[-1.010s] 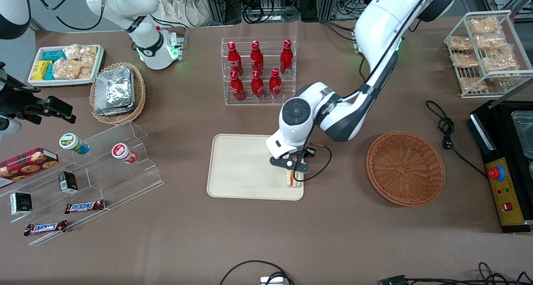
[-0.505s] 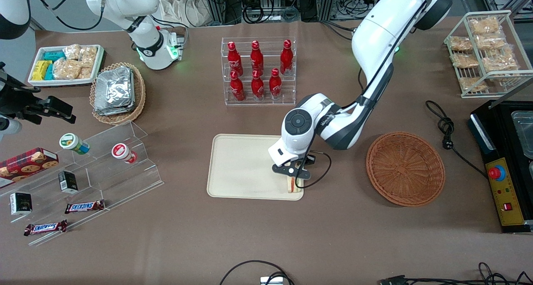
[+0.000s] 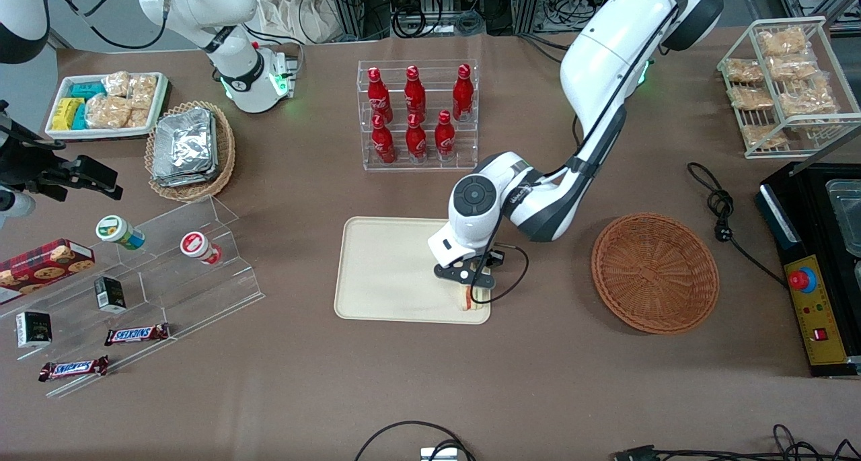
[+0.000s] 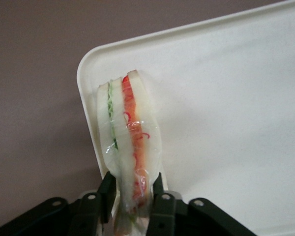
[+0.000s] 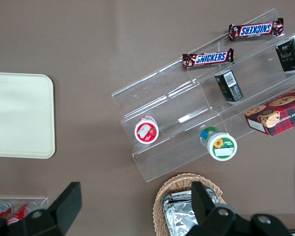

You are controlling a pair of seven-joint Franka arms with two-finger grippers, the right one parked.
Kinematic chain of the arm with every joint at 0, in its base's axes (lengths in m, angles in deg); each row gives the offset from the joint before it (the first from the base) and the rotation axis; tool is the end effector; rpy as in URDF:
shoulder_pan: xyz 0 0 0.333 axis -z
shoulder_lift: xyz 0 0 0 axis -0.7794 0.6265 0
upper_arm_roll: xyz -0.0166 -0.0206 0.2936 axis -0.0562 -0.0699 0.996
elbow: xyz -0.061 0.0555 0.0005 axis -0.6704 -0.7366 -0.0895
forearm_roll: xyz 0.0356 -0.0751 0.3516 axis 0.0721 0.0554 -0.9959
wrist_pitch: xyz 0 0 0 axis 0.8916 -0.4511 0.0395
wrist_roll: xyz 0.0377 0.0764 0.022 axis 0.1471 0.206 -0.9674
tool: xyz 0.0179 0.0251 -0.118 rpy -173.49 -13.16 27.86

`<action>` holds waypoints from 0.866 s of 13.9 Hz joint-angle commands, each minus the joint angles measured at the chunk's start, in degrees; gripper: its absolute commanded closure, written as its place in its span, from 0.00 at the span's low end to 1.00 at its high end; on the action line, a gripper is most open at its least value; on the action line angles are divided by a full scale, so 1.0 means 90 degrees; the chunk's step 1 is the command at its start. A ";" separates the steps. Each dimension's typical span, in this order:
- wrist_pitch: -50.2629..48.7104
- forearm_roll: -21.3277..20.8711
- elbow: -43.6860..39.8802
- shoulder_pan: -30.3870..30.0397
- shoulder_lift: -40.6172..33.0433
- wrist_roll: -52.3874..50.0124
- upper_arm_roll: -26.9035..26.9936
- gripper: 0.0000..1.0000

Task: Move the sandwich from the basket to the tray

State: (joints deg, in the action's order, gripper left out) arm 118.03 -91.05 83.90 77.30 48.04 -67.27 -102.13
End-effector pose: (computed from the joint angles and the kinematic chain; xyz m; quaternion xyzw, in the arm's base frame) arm 0.5339 -0.4204 0.2325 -0.9908 0.1323 -0.0262 0.0103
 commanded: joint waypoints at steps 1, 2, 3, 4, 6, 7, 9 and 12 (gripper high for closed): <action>0.0290 0.0044 0.0080 0.0089 -0.0126 -0.0079 0.0126 0.00; 0.0310 0.0189 0.0188 0.0079 -0.0320 -0.0060 0.0155 0.00; 0.0310 0.0393 0.0363 0.0079 -0.0583 -0.0030 0.0194 0.00; 0.0310 0.0676 0.0510 0.0060 -0.0905 0.0009 0.0329 0.00; 0.0291 0.1155 0.0832 0.0001 -0.1501 0.0038 0.0574 0.00; 0.0242 0.1351 0.0940 -0.0105 -0.1774 0.0106 0.0710 0.00; 0.0213 0.1430 0.1164 -0.0485 -0.2205 0.0534 0.0838 0.00; -0.0701 0.1518 0.1234 -0.1276 -0.2869 0.1168 0.0839 0.00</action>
State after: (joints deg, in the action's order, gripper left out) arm 115.97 -78.77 91.68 69.47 27.73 -60.75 -94.25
